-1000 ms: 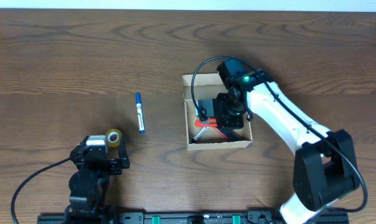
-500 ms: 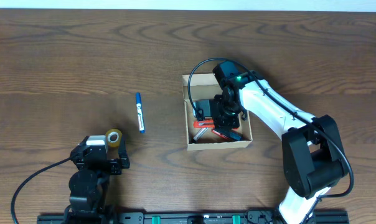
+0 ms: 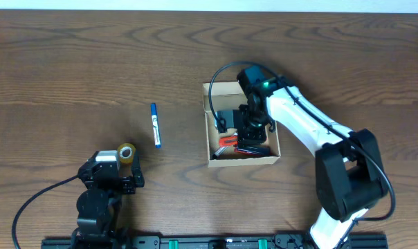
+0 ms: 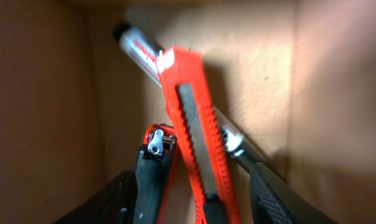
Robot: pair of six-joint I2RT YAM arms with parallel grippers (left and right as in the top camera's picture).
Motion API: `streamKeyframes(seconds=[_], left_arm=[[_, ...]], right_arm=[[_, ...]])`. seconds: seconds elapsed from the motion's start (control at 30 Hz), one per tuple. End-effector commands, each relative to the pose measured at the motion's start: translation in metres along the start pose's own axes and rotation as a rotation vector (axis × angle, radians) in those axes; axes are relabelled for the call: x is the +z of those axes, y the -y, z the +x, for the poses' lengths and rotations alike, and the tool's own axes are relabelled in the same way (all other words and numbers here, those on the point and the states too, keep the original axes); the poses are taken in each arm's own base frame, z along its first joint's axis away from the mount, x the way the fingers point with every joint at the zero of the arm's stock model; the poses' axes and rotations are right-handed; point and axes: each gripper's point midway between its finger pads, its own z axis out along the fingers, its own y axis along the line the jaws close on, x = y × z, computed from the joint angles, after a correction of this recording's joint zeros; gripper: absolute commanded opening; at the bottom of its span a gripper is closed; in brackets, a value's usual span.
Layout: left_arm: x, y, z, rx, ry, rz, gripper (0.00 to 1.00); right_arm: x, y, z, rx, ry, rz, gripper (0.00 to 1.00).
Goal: Pack container
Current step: 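Lower the box cutter into the box, release, withdraw right gripper, then reach left gripper to the blue-capped marker and grasp it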
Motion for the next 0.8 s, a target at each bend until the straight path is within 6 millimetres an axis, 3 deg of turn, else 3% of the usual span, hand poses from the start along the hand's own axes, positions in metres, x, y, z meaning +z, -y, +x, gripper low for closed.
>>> streamKeyframes(seconds=[0.0,0.17,0.3,0.37,0.5,0.63,0.77], left_arm=[[0.0,-0.001,0.003,-0.099,-0.006,-0.008,0.95],[-0.018,0.007,-0.02,-0.176,-0.027,0.042,0.95],[-0.025,0.007,-0.031,-0.184,-0.139,0.025,0.95],[-0.02,0.009,-0.031,-0.177,-0.241,0.018,0.95],[0.001,0.014,-0.031,-0.162,-0.471,0.004,0.95],[0.019,0.017,-0.037,-0.136,-0.708,-0.026,0.95],[0.034,0.019,-0.047,-0.018,-0.916,-0.009,0.95]], right_arm=[[-0.058,0.006,-0.04,-0.029,0.139,0.102,0.51],[-0.12,0.005,-0.047,0.117,0.184,0.215,0.53],[-0.169,0.02,-0.029,0.326,0.212,0.382,0.66],[-0.194,0.027,-0.015,0.422,0.251,0.459,0.67],[-0.241,0.042,0.024,0.626,0.347,0.6,0.87],[-0.275,0.049,0.077,0.839,0.399,0.708,0.89],[-0.292,0.05,0.128,1.033,0.415,0.77,0.93]])
